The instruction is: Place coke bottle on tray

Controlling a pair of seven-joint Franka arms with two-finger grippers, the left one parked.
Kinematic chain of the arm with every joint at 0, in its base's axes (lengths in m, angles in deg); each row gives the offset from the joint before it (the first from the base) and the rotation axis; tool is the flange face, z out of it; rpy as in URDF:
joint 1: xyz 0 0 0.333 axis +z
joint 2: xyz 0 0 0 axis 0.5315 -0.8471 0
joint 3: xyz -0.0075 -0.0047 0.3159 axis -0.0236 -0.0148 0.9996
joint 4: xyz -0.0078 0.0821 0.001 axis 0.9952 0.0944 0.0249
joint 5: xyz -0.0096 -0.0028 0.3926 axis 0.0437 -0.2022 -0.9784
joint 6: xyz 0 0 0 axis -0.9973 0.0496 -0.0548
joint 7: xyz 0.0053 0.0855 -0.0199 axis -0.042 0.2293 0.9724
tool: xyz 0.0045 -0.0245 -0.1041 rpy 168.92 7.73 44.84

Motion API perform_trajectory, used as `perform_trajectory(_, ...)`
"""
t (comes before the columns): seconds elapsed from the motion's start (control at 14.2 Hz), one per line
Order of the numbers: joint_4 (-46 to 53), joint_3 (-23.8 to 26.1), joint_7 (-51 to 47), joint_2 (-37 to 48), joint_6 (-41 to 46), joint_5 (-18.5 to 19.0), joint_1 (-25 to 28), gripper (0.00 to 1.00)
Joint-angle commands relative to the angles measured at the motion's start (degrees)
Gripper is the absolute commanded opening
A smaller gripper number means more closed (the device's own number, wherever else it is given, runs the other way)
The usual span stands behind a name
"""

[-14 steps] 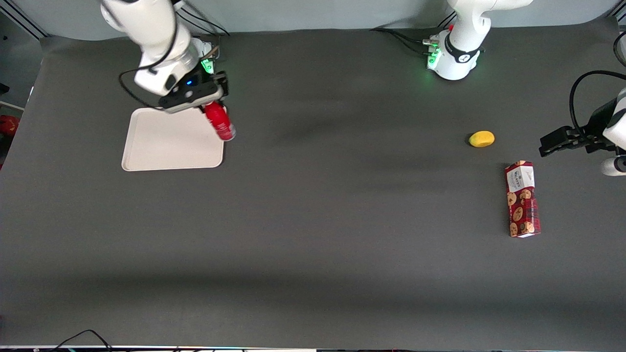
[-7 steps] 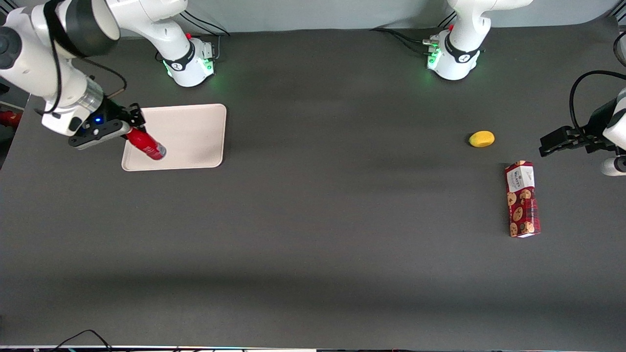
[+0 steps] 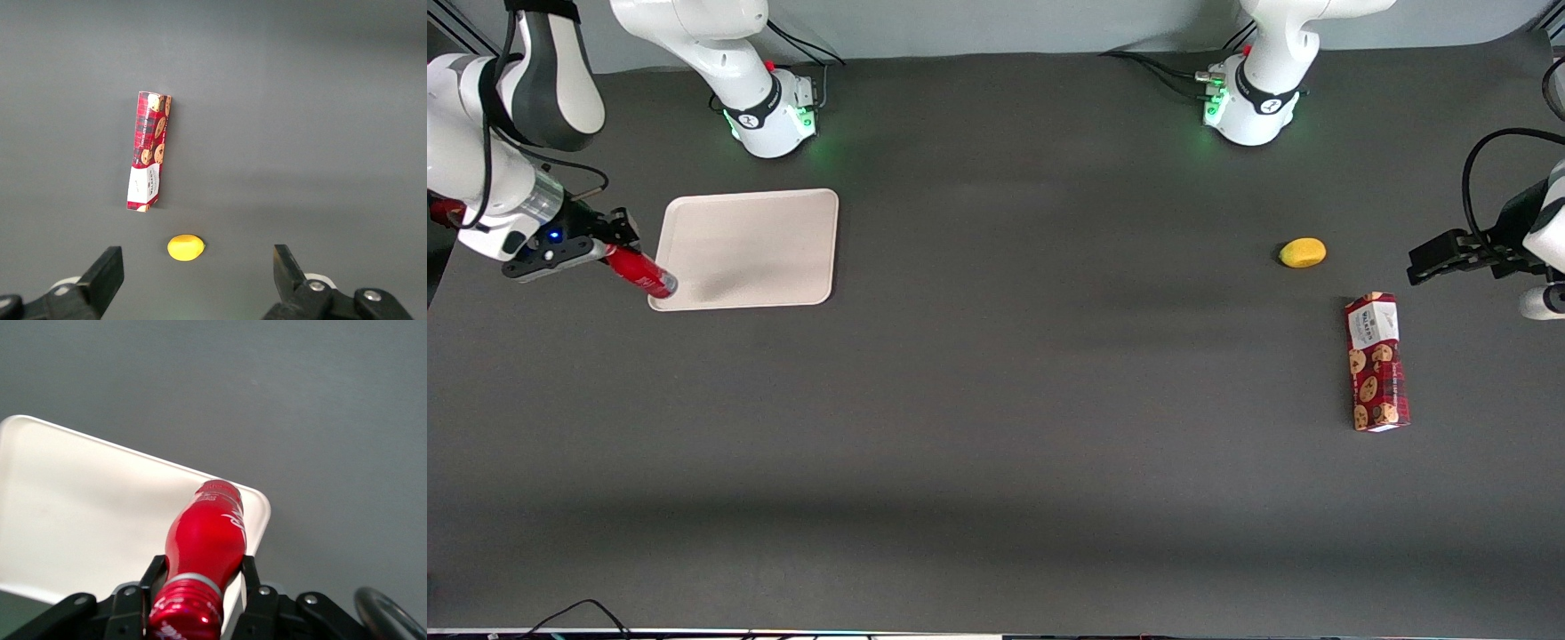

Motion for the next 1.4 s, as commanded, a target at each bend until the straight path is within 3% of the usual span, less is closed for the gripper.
perform_trajectory(0.0,-0.8,0.8,4.6,-3.4,-4.8,0.6,-5.1,0.0)
perform_trajectory(0.42,-3.9,0.7,3.8,-5.0,-5.6,-3.5,-8.5,0.0)
perform_trajectory(1.33,-6.1,0.8,1.0,-8.0,-9.2,-3.7,-9.7,0.01)
